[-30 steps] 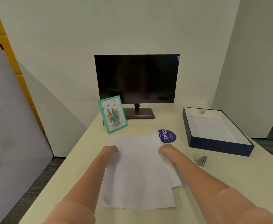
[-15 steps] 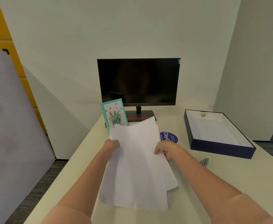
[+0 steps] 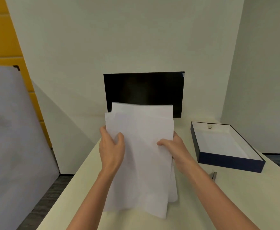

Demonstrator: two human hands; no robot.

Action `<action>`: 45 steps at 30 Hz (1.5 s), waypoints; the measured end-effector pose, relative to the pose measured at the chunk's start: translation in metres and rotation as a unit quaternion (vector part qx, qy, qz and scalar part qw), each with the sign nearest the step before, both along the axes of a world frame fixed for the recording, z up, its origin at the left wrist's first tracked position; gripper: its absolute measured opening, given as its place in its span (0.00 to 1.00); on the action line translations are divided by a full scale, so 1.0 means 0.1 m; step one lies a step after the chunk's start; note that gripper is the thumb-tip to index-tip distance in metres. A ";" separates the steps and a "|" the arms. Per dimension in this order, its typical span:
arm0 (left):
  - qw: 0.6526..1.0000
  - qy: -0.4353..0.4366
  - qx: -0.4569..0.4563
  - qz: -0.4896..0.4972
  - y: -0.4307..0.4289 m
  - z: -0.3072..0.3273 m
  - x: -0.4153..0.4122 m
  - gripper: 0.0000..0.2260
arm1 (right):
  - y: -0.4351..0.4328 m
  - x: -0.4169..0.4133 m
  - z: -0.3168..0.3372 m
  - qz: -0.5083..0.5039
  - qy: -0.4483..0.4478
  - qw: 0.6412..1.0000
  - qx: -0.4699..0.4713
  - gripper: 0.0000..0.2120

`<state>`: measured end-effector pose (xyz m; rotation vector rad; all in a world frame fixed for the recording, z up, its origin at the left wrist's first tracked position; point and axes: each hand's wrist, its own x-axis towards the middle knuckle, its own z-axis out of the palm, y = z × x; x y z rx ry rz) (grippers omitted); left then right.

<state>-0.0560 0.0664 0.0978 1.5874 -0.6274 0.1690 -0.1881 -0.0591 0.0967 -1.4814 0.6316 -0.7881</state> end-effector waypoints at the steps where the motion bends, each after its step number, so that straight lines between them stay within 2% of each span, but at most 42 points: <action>1: 1.000 -0.004 -0.006 -0.001 0.01 -0.04 -0.03 0.09 | 0.05 -0.02 -0.02 -0.012 -0.009 1.000 -0.011 0.17; 4: 1.000 -0.006 -0.030 0.001 0.03 -0.09 -0.07 0.09 | 0.11 -0.02 -0.02 -0.032 -0.044 0.998 -0.021 0.17; 8: 0.998 -0.014 -0.066 -0.005 0.03 0.01 -0.05 0.11 | 0.14 0.00 0.12 -0.058 -0.072 0.994 -0.061 0.13; 13: 0.998 -0.036 -0.053 0.001 0.02 -0.01 -0.07 0.16 | 0.21 0.04 0.08 -0.071 -0.081 0.987 -0.119 0.11; 15: 0.998 -0.051 -0.041 0.002 0.03 -0.04 -0.05 0.24 | 0.23 0.06 0.05 -0.085 -0.077 0.982 -0.151 0.15; 17: 0.995 -0.096 -0.040 0.001 0.05 -0.02 -0.04 0.32 | 0.24 0.07 0.07 -0.103 -0.088 0.970 -0.204 0.27; 19: 0.988 -0.151 -0.028 0.014 0.09 0.02 -0.04 0.36 | 0.24 0.07 0.13 -0.124 -0.096 0.947 -0.282 0.35; 20: 0.984 -0.177 -0.011 0.028 0.10 0.04 -0.03 0.36 | 0.25 0.07 0.16 -0.132 -0.093 0.931 -0.327 0.36; 23: 0.975 -0.215 0.026 0.054 0.11 0.08 0.01 0.33 | 0.24 0.09 0.20 -0.160 -0.049 0.881 -0.442 0.28; 25: 0.975 -0.213 0.026 0.054 0.10 0.07 0.04 0.27 | 0.23 0.11 0.18 -0.170 -0.025 0.868 -0.466 0.23; 28: 0.981 -0.186 -0.020 0.045 0.11 0.06 0.08 0.19 | 0.20 0.12 0.15 -0.168 -0.040 0.881 -0.441 0.18; 33: 0.985 -0.157 -0.068 0.034 0.12 0.08 0.12 0.16 | 0.17 0.12 0.17 -0.154 -0.061 0.896 -0.411 0.16; 35: 0.988 -0.126 -0.092 0.016 0.12 0.09 0.12 0.19 | 0.16 0.11 0.19 -0.155 -0.068 0.901 -0.399 0.16; 39: 0.994 -0.011 -0.105 -0.019 0.15 0.10 0.13 0.28 | 0.16 0.09 0.18 -0.147 -0.081 0.909 -0.381 0.16; 42: 0.994 0.027 -0.088 -0.058 0.15 0.06 0.16 0.18 | 0.18 0.09 0.17 -0.148 -0.098 0.909 -0.376 0.17; 45: 0.992 0.011 -0.093 -0.083 0.14 0.01 0.20 0.09 | 0.20 0.09 0.20 -0.124 -0.099 0.912 -0.378 0.18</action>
